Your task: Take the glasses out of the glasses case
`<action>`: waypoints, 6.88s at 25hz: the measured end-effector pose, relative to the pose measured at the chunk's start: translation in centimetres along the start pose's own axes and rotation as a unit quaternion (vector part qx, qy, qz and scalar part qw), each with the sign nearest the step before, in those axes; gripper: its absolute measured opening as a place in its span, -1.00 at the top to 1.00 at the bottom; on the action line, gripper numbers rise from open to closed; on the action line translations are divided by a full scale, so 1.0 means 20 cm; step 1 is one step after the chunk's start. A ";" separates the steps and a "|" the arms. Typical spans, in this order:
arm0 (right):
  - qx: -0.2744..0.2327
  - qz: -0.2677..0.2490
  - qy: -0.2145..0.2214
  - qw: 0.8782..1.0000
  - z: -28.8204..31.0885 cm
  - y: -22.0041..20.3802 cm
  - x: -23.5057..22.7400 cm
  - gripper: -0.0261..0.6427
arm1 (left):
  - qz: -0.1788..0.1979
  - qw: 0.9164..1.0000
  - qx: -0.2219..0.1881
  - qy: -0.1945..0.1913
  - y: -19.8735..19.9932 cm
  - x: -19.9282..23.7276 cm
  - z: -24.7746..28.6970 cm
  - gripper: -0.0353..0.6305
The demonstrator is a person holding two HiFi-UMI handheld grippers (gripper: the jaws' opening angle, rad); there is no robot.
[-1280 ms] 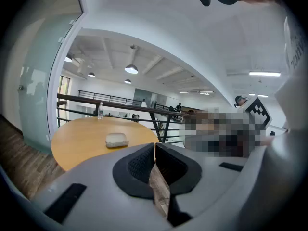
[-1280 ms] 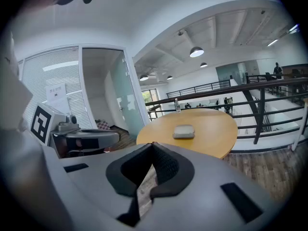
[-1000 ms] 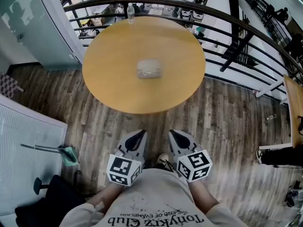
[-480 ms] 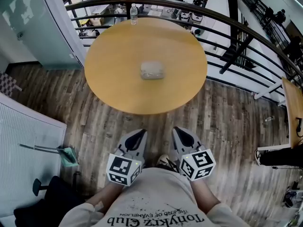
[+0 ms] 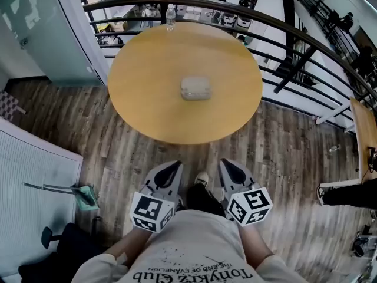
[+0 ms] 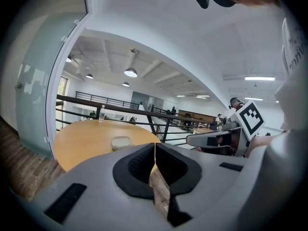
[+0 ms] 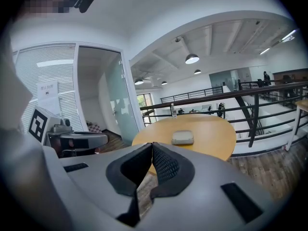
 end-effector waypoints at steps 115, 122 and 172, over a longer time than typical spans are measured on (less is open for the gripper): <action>0.124 0.052 0.040 0.990 1.81 0.06 -1.18 0.85 | 0.209 0.916 0.301 -0.162 -0.07 1.41 2.16 0.80; 0.130 0.059 0.039 0.989 1.82 0.02 -1.20 0.85 | 0.226 0.893 0.344 -0.181 -0.16 1.43 2.23 0.69; 0.131 0.099 0.037 0.986 1.84 -0.05 -1.31 0.85 | 0.392 0.744 0.486 -0.238 -0.39 1.34 2.43 0.78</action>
Point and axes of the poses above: the fingertips, and each gripper's own axes: z forward along the fingers, x to its left, y out of its top, the point moved 5 cm from there along -z, backward along the fingers, and after that the axes turned 6 degrees about -z, right-handed, at the moved point
